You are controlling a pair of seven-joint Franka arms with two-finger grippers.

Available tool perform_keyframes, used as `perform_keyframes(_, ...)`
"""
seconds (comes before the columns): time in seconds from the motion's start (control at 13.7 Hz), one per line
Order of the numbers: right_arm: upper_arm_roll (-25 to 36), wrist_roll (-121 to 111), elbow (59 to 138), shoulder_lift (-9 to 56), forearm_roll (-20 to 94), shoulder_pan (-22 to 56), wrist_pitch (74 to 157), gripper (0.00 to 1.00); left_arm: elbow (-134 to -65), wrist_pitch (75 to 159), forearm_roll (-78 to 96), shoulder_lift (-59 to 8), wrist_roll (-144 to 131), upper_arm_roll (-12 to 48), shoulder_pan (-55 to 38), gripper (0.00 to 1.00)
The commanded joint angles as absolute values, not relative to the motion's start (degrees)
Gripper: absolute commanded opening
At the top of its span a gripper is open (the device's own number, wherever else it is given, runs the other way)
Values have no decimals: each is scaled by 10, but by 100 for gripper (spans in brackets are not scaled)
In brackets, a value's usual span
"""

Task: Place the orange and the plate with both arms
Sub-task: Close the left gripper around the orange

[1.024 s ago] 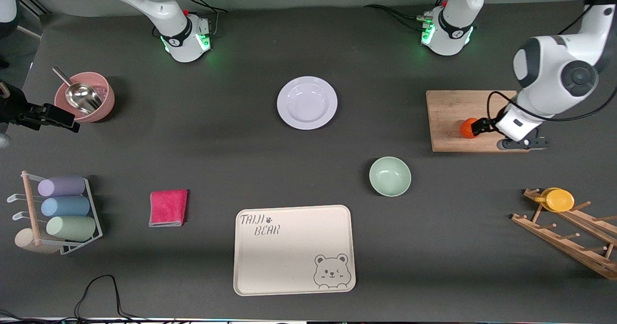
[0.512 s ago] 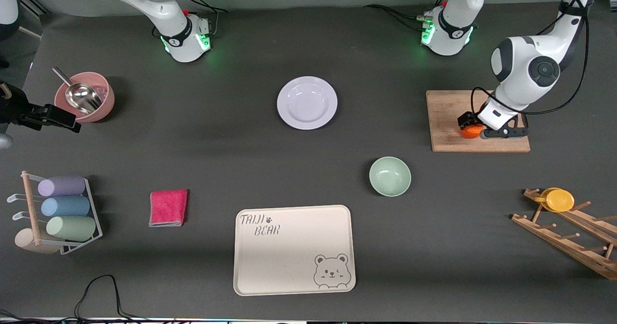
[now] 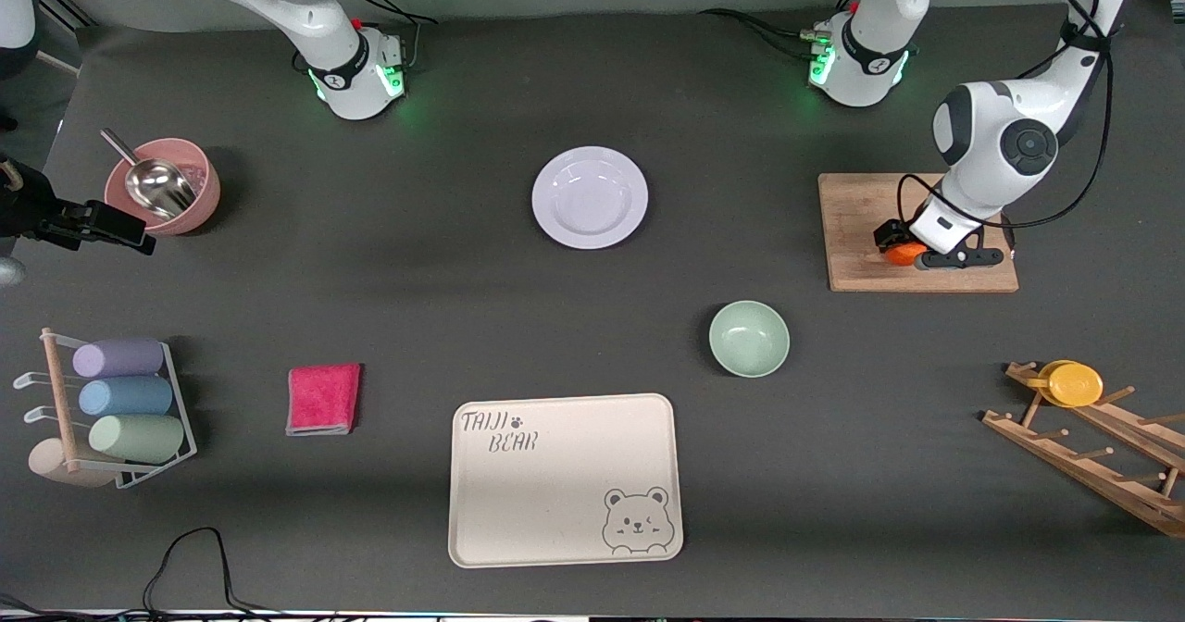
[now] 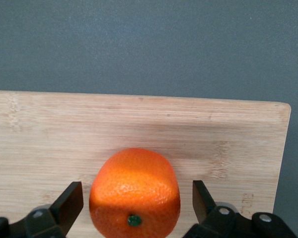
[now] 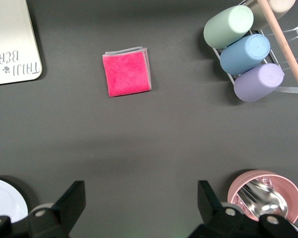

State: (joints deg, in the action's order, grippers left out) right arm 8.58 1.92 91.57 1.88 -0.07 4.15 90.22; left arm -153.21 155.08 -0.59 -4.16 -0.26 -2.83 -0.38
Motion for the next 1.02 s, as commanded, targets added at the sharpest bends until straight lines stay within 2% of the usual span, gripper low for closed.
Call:
perform_keyframes(0.0,89,26,929,6,4,44,911,100,-1537,1554,-6,-37,4,-27,1,69)
perform_keyframes(0.22,88,26,931,5,4,44,911,100,-1536,1550,-6,-36,5,-27,0,11)
perform_keyframes(0.29,88,26,933,5,4,44,911,100,-1535,1547,-6,-35,4,-27,0,0)
perform_keyframes(0.51,88,26,940,-4,4,44,912,100,-1525,1514,-5,-26,4,-27,0,0)
perform_keyframes(0.95,86,28,1035,-76,18,46,955,100,-1521,1499,-5,-10,6,-27,0,0)
